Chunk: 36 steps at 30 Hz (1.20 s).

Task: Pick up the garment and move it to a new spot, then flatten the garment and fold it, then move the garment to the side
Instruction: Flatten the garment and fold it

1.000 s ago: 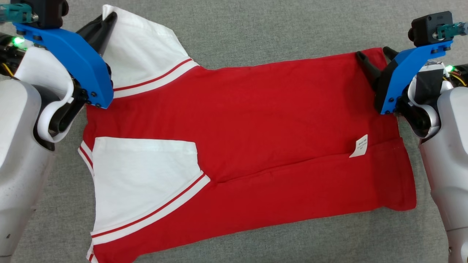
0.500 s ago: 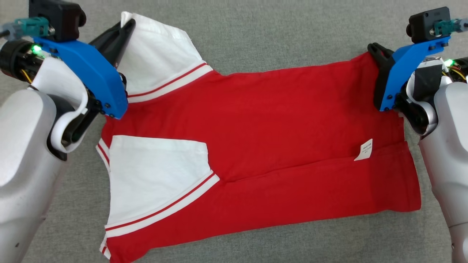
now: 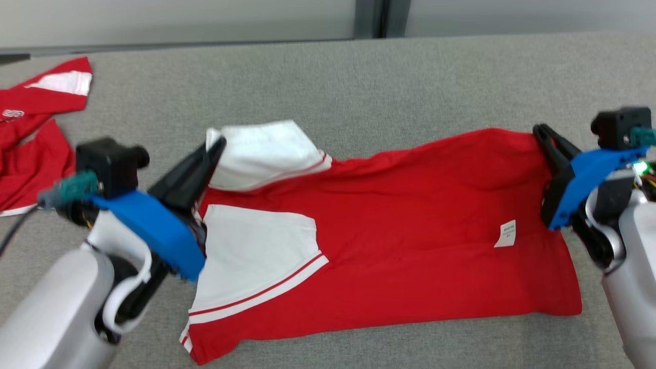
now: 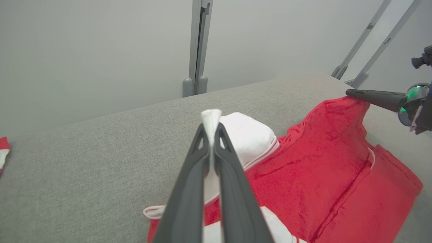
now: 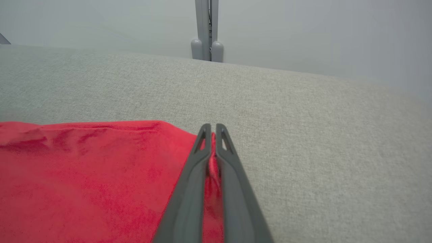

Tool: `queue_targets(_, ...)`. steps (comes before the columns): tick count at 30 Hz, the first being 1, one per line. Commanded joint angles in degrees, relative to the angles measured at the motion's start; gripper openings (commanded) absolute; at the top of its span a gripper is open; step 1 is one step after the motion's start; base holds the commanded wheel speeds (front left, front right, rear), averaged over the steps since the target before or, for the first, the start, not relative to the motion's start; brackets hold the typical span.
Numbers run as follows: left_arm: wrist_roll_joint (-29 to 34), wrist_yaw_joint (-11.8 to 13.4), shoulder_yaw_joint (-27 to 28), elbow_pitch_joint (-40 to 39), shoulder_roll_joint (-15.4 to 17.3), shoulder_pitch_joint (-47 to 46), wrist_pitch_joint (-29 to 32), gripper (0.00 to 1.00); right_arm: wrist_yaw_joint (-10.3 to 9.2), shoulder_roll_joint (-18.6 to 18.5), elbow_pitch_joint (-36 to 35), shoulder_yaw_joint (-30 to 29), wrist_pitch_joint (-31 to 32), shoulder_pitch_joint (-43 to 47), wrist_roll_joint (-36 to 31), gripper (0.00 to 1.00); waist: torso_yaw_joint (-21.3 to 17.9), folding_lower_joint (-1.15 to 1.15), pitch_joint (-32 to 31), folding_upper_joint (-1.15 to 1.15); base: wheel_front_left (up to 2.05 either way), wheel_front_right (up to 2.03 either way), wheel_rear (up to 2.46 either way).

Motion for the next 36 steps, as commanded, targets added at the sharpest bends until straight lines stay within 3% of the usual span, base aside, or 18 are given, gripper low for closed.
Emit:
queue_targets(1, -0.3, 0.7, 0.1, -1.2, 0.5, 2.4, -0.9, 0.0, 0.01, -0.6, -1.0, -0.7, -0.3, 2.6, -0.2, 0.0, -0.2, 0.01, -1.3, 0.0, 0.0, 0.0, 0.0)
queue_targets(9, -2.1, 4.3, -0.5, -4.4, 0.5, 16.0, -5.5, 0.0, 0.01, 1.6, -7.9, -5.8, 0.9, 15.0, -0.6, 0.0, 0.3, 0.01, -6.0, 0.0, 0.0, 0.0, 0.0)
queue_targets(17, -4.0, 3.4, -1.4, 3.1, -3.1, 22.2, -11.6, 0.0, 0.01, 4.2, -10.2, -8.8, 1.3, 21.1, -1.9, 0.0, 0.1, 0.01, -7.4, 0.0, 0.0, 0.0, 0.0)
queue_targets(18, -4.3, 3.1, -1.3, 4.5, -3.8, 22.7, -12.6, 0.0, 0.01, 4.6, -10.3, -9.3, 1.0, 21.5, -2.0, 0.15, 0.1, 0.01, -7.5, 0.0, 0.0, 0.0, 0.0)
queue_targets(19, -4.4, 2.7, -1.3, 5.8, -4.3, 23.2, -13.8, 0.04, 0.01, 4.9, -10.4, -9.5, 0.6, 22.0, -2.1, 0.37, 0.0, 0.01, -7.7, 0.0, 0.0, 0.0, 0.0)
queue_targets(20, -4.7, 2.4, -1.2, 6.9, -4.9, 23.7, -14.8, 0.32, 0.01, 5.2, -10.6, -9.8, 0.0, 22.6, -2.1, 0.7, 0.0, 0.01, -7.8, 0.0, 0.0, 0.0, 0.0)
queue_targets(21, -4.9, 2.0, -1.2, 7.8, -5.4, 24.2, -15.8, 0.73, 0.01, 5.5, -10.7, -10.2, -0.6, 23.3, -2.2, 1.0, 0.0, 0.01, -8.0, 0.0, 0.0, 0.0, 0.0)
queue_targets(22, -5.2, 1.6, -1.0, 8.5, -5.8, 24.7, -16.9, 1.0, 0.01, 5.8, -10.9, -10.7, -1.2, 23.9, -2.2, 1.0, 0.0, 0.01, -8.1, 0.0, 0.0, 0.0, 0.0)
queue_targets(26, -6.4, 1.3, 0.4, 9.9, -7.4, 27.1, -21.2, 1.0, 0.01, 7.5, -11.6, -13.6, -3.9, 26.9, -1.9, 1.0, 0.2, 0.01, -8.6, 0.0, 0.0, 0.0, 0.0)
queue_targets(36, 0.7, 7.1, 6.8, 6.6, -9.9, 28.1, -25.0, 1.0, 0.01, 11.3, -14.2, -21.5, -8.1, 30.1, -3.8, 1.0, 1.6, 0.01, -9.2, 0.0, 0.0, 0.0, 0.0)
